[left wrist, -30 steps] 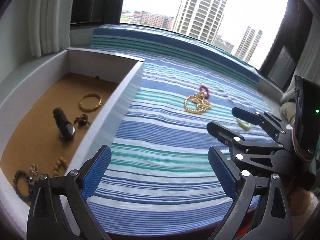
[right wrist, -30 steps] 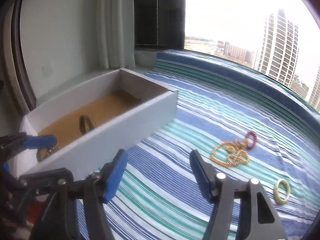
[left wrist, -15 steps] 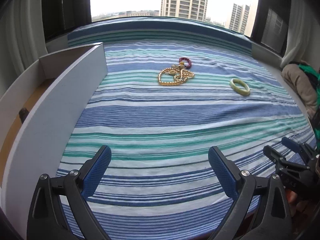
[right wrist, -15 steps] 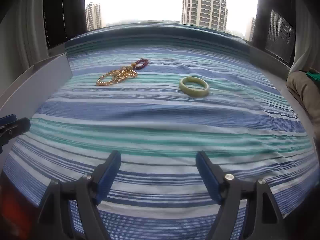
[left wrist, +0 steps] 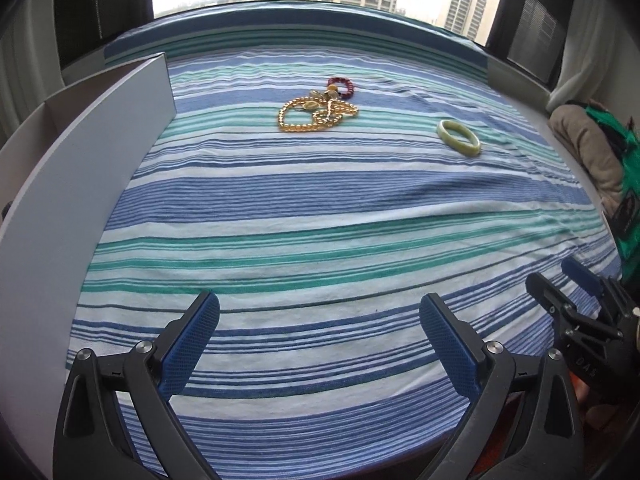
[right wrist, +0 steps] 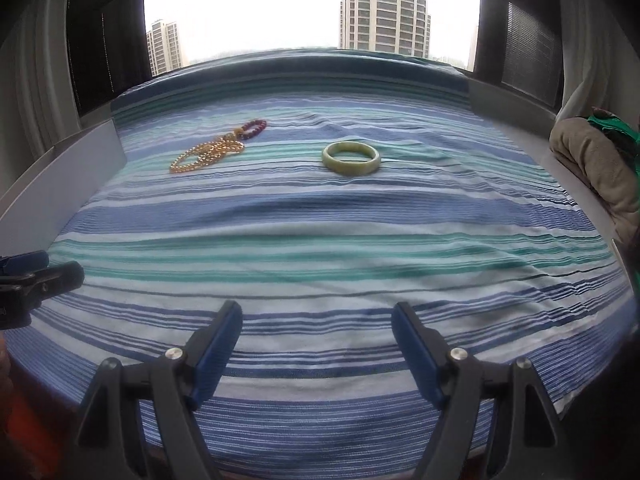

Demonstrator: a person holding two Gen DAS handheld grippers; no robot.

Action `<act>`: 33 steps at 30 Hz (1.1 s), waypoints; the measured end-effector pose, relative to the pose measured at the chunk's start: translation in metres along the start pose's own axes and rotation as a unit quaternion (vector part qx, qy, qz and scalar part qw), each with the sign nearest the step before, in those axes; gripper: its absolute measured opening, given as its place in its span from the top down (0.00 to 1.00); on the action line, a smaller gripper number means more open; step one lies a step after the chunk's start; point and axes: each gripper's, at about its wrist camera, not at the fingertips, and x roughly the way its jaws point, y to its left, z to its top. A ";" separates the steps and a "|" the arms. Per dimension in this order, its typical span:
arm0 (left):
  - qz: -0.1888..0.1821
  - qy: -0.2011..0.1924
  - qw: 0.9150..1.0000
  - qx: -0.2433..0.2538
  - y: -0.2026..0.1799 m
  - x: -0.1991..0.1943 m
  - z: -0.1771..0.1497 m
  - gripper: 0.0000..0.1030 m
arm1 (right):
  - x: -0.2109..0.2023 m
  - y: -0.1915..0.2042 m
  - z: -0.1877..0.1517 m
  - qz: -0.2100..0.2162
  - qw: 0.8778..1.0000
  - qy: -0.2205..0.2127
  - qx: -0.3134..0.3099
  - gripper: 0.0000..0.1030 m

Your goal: Organize jewelry

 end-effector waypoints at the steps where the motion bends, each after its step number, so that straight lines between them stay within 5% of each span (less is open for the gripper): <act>1: -0.004 0.002 1.000 -0.006 0.001 0.001 0.000 0.02 | -0.001 0.002 0.000 0.002 1.000 -0.002 -0.002 0.24; 12: -0.029 0.013 0.999 -0.038 0.020 0.008 0.016 0.01 | -0.007 0.007 0.001 0.011 1.000 -0.016 -0.008 0.24; 23: -0.076 0.018 0.991 -0.110 0.065 0.050 0.117 0.04 | 0.000 0.004 -0.001 0.030 0.999 -0.009 0.003 0.24; 30: -0.074 0.053 0.996 0.006 0.009 0.117 0.172 0.26 | -0.001 -0.002 -0.003 0.033 0.999 -0.007 0.011 0.24; 33: -0.042 0.065 0.996 0.045 -0.009 0.152 0.179 0.30 | -0.003 -0.006 -0.004 0.033 0.999 -0.006 0.018 0.24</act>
